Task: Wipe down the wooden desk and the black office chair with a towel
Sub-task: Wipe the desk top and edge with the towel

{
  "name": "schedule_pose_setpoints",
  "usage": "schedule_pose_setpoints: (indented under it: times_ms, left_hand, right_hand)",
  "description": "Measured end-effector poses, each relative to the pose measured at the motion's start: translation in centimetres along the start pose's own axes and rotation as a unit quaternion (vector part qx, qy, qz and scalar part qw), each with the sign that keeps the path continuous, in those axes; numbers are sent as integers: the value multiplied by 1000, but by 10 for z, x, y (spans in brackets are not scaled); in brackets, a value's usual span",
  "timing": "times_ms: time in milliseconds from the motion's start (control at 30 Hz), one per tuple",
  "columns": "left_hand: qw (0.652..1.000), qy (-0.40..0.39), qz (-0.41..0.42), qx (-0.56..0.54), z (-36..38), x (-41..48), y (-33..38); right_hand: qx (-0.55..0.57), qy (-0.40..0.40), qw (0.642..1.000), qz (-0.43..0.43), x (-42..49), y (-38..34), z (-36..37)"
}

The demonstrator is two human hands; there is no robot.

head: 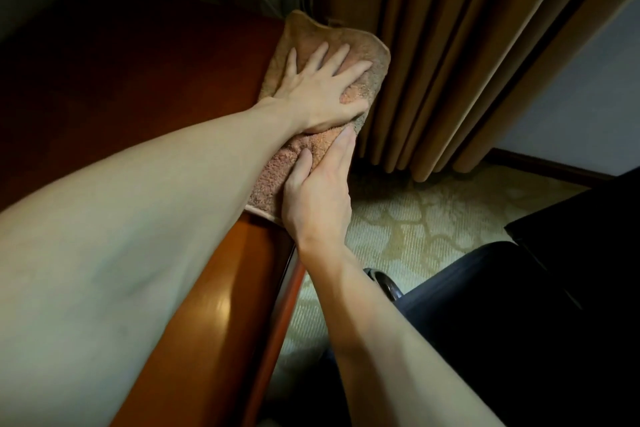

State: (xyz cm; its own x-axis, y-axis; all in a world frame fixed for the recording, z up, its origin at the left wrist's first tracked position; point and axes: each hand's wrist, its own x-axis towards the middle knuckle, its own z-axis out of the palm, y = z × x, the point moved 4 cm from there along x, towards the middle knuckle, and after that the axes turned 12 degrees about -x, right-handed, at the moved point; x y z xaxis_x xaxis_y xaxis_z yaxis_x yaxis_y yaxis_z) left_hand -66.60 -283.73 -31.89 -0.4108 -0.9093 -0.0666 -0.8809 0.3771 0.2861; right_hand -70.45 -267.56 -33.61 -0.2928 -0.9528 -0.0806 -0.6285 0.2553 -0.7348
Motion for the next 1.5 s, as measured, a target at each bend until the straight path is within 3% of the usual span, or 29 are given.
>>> schedule_pose_setpoints:
  times_ms: [633,767,1000,1167,1233,1333,1500]
  left_hand:
    - [999,22,9,-24,27,-130,55]
    - [999,-24,31,11,33,-171,68]
    - [984,-87,43,150,39,-238,81]
    - [962,-162,52,215,47,-272,93]
    - [968,-153,61,190,47,-287,94]
    - [981,-132,68,123,36,-301,92]
    - [975,-185,86,87,22,-317,91]
  right_hand:
    - [128,-129,983,-19,-117,67,-7]
    - [170,-187,967,11,-147,78,6]
    - [185,-178,966,33,-199,94,18]
    - [156,-225,960,60,-220,117,2]
    - [176,-188,962,94,-224,125,-12]
    - [189,-61,975,100,-229,127,-43]
    - [143,72,984,80,-222,106,-88]
